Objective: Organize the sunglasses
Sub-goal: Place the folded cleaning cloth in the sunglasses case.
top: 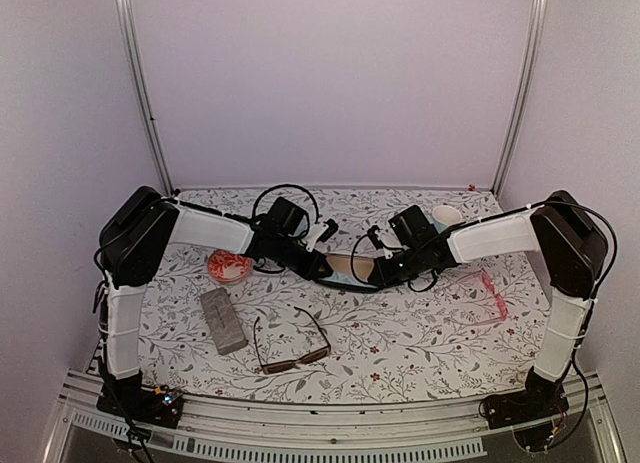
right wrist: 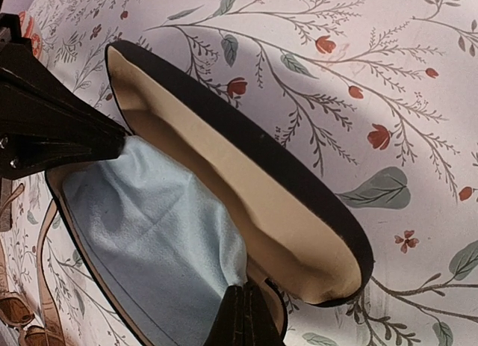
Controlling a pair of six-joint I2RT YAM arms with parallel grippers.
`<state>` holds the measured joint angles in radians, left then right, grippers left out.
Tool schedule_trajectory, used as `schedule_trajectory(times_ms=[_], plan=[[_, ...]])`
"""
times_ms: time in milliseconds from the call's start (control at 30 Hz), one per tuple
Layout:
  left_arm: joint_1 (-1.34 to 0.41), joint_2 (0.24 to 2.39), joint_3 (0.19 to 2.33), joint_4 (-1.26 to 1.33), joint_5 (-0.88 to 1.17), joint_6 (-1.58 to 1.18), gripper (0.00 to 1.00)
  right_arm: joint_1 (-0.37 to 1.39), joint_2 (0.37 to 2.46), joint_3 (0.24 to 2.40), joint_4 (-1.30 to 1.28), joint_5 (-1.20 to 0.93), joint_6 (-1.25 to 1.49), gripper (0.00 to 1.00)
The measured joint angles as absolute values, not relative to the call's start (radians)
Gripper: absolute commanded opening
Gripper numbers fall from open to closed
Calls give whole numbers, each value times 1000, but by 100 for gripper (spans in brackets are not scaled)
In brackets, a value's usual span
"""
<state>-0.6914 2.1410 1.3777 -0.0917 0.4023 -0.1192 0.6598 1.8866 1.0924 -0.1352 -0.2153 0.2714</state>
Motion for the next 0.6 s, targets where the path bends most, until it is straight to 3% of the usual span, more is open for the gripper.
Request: schedule_trajectory(times_ms=[67, 367, 600], plan=[[-691, 2141, 1378, -92, 402, -119, 0, 660, 1887, 1092, -136, -217, 271, 3], [-691, 2141, 1378, -96, 394, -113, 19, 660, 1887, 1092, -136, -222, 268, 23], [-691, 2139, 1378, -100, 375, -111, 29, 660, 1886, 1095, -155, -218, 268, 27]])
